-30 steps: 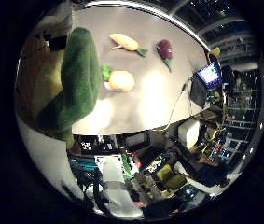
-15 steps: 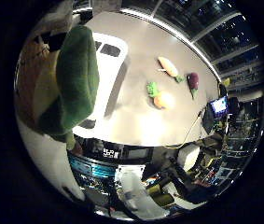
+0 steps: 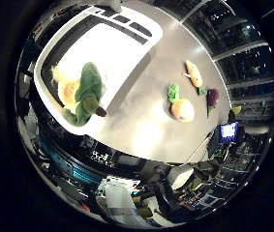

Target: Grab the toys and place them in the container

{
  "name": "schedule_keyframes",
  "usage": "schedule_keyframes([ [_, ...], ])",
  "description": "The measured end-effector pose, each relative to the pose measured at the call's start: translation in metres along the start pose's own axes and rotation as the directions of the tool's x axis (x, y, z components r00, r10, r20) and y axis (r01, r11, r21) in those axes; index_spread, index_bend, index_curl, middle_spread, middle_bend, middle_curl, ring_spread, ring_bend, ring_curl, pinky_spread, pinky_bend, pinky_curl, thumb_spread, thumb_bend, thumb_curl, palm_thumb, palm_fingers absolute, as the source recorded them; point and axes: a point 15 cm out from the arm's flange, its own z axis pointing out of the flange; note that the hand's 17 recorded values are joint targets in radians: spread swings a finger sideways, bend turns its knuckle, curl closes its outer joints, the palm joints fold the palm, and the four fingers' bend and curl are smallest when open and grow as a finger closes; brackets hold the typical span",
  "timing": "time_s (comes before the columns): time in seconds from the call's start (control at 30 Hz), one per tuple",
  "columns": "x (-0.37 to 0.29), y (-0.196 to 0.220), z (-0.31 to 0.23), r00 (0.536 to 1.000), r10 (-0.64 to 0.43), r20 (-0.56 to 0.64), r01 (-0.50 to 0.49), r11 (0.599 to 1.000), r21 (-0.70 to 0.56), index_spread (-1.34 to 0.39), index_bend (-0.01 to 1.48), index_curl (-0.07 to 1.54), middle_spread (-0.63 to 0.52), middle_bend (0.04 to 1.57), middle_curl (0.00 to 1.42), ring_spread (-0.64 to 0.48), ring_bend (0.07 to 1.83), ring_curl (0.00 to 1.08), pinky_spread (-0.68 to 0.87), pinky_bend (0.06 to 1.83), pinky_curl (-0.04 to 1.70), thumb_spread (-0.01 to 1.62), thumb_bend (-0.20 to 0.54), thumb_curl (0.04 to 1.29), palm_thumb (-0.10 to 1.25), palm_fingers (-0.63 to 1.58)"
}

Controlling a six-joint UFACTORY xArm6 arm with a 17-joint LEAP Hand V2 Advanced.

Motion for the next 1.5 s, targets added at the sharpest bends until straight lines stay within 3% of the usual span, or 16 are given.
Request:
schedule_keyframes([
  [0.23,0.03,0.008,-0.018,0.998,0.048,-0.029,-0.048,0.999,0.011,-0.48,0.18,0.33,0.01,0.19,0.3,0.17,0.29,0.21,0.45,0.52,0.35,1.03,-0.022,0.46,0.81,0.07],
  [0.77,0.224,0.066,-0.057,0.927,0.327,-0.184,-0.324,0.945,0.047,-0.4,0.16,0.29,0.0,0.23,0.33,0.12,0.28,0.24,0.39,0.42,0.3,1.02,-0.022,0.45,0.82,0.18],
  [1.03,0.302,0.078,-0.038,0.903,0.36,-0.236,-0.376,0.926,-0.026,-0.39,0.15,0.27,0.01,0.2,0.33,0.12,0.26,0.24,0.37,0.42,0.3,1.01,-0.023,0.45,0.84,0.13],
  [1.5,0.334,0.072,0.042,0.912,0.351,-0.212,-0.381,0.916,-0.122,-0.37,0.15,0.26,0.02,0.2,0.33,0.12,0.27,0.25,0.36,0.42,0.3,1.0,-0.024,0.44,0.82,0.12],
])
